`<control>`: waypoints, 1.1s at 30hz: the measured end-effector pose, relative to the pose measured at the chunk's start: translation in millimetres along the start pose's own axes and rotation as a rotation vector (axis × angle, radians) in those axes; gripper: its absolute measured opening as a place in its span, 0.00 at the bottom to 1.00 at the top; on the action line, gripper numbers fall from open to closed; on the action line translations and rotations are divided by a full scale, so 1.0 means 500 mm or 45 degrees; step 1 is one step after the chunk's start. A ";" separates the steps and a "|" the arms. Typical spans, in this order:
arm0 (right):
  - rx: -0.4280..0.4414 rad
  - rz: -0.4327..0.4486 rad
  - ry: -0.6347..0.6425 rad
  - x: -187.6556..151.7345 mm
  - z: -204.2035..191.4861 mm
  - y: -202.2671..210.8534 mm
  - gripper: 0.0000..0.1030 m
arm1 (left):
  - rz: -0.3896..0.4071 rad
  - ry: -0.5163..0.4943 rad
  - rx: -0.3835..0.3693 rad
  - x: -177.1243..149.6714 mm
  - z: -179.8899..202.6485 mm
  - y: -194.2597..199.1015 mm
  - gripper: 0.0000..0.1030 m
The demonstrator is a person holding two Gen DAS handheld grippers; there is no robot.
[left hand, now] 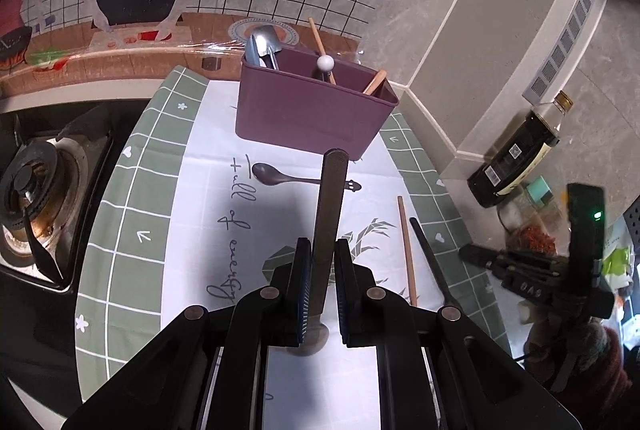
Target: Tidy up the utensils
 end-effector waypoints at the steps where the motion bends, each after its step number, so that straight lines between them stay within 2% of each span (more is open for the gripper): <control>1: 0.005 -0.025 -0.014 -0.003 0.001 -0.007 0.05 | 0.002 0.002 0.001 -0.001 -0.001 0.001 0.11; 8: 0.010 -0.109 -0.076 -0.005 -0.019 -0.092 0.05 | 0.005 0.005 0.021 -0.009 -0.014 0.015 0.11; 13: -0.052 -0.146 -0.124 0.023 -0.033 -0.145 0.06 | 0.008 0.031 0.010 -0.012 -0.025 0.023 0.11; 17: -0.114 -0.148 -0.124 0.046 -0.046 -0.166 0.09 | 0.001 0.046 0.017 -0.007 -0.029 0.018 0.11; 19: -0.146 -0.169 -0.111 0.052 -0.051 -0.182 0.15 | -0.005 0.045 0.024 -0.001 -0.029 0.013 0.11; 23: -0.148 -0.141 -0.096 0.064 -0.054 -0.193 0.17 | -0.015 0.041 0.037 0.008 -0.020 0.003 0.11; 24: -0.139 -0.138 -0.097 0.066 -0.052 -0.195 0.16 | -0.017 0.038 0.042 0.010 -0.018 0.000 0.11; 26: -0.146 -0.143 -0.065 0.068 -0.051 -0.197 0.05 | -0.022 0.031 0.052 0.015 -0.011 -0.005 0.11; 27: -0.161 -0.144 -0.037 0.066 -0.050 -0.197 0.04 | -0.024 0.027 0.054 0.017 -0.008 -0.007 0.11; 30: -0.119 -0.115 -0.029 0.058 -0.038 -0.177 0.03 | -0.024 0.016 0.061 0.024 0.005 -0.013 0.11; 33: -0.083 -0.032 -0.013 0.058 -0.027 -0.138 0.02 | -0.031 0.004 0.064 0.028 0.016 -0.020 0.11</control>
Point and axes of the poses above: each gripper's, at about its wrist camera, not at the fingertips, and y roughly against the way its jaws point, z to its right, x to its top, the point moved 1 cm from there along -y, roughly the way its jaws point, and after that the axes turned 6 degrees about z, right-handed, at the moved point
